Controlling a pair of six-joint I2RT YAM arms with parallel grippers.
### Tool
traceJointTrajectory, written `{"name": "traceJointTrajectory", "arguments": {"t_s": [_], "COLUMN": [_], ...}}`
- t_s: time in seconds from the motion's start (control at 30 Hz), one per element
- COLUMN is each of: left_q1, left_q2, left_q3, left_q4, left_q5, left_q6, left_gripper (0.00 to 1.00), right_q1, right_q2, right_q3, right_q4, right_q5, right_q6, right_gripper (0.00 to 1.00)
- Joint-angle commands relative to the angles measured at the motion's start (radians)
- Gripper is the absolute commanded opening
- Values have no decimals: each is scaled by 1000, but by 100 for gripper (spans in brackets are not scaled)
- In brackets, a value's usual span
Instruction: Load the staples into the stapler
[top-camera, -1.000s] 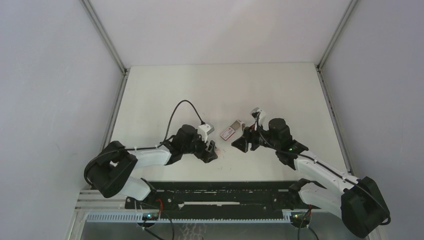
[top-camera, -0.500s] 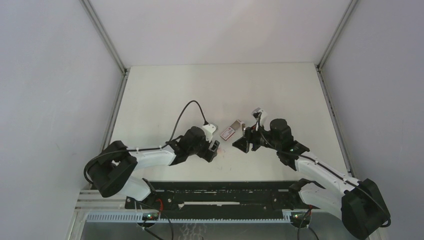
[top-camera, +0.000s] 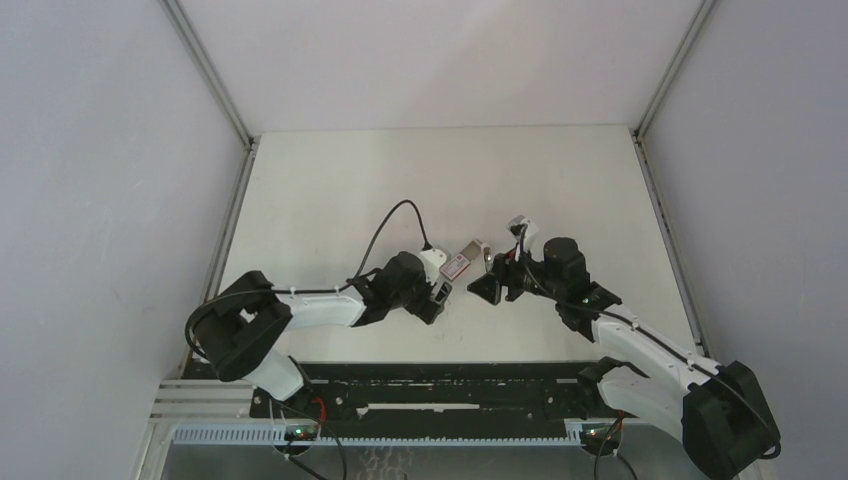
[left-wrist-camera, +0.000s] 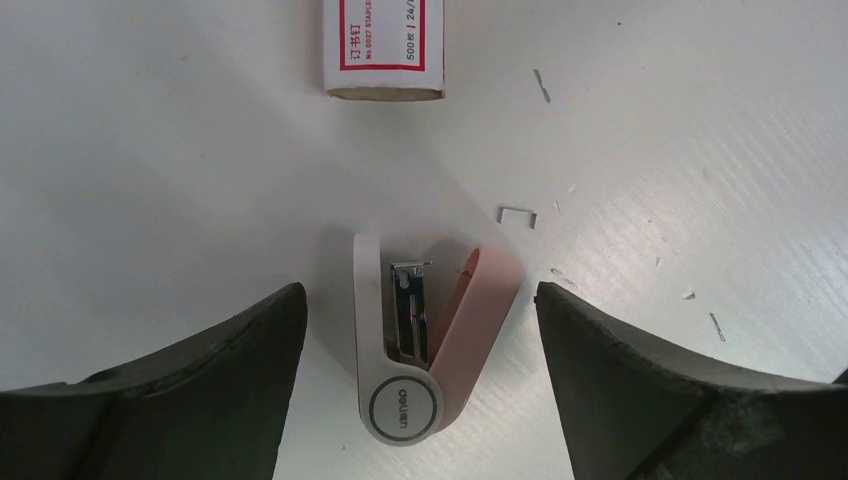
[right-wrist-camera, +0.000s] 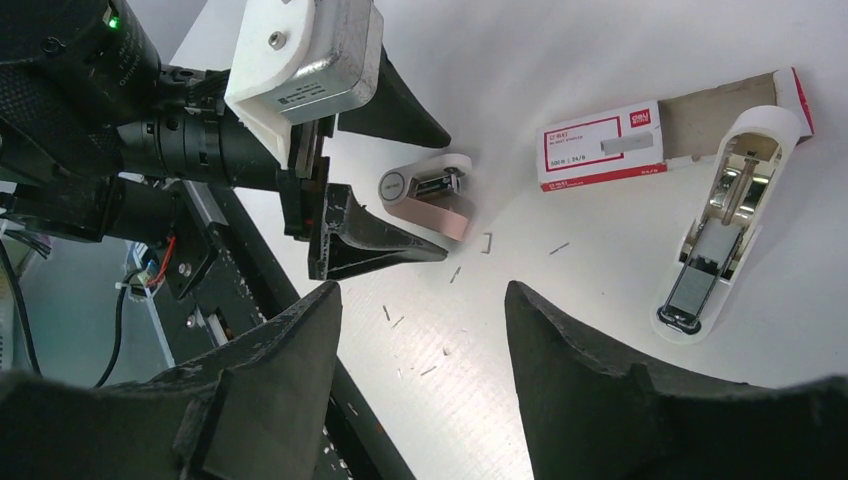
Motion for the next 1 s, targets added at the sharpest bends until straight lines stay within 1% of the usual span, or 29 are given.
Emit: {"name": "traceJointTrajectory", "arguments": {"t_s": [0.0, 0.03, 0.07, 0.1, 0.13, 0.3, 0.33, 0.47, 0.6, 0.8, 0.97], "left_q1": [-13, -15, -17, -18, -18, -19, -19, -18, 5, 149, 270], "left_q2": [19, 22, 26, 29, 31, 31, 30, 13, 2, 6, 50], "left_q3": [52, 54, 54, 54, 56, 53, 52, 48, 71, 98, 147], "left_q4": [17, 16, 14, 14, 13, 11, 11, 11, -29, -64, -116], "left_q5": [-47, -60, -69, -75, -82, -66, -64, -87, -203, -237, -264], "left_q6": [19, 20, 22, 25, 26, 21, 19, 0, -49, -139, -183], "left_gripper": [88, 85, 80, 69, 56, 3, 0, 0, 0, 0, 0], "right_q1": [-10, -12, -13, -14, -15, -23, -24, -36, -48, -81, -120], "right_q2": [-23, -24, -24, -24, -23, -27, -29, -38, -57, -113, -145], "right_q3": [-6, -7, -10, -10, -11, -16, -17, -24, -32, -62, -86], "right_q4": [38, 40, 42, 42, 44, 47, 49, 49, 40, 31, 33], "right_q5": [-17, -18, -17, -16, -17, -16, -15, -6, 22, 103, 124], "right_q6": [-11, -10, -9, -9, -8, -2, -1, 0, 4, 9, 19], "right_gripper": [61, 61, 61, 61, 61, 61, 61, 60, 60, 60, 60]}}
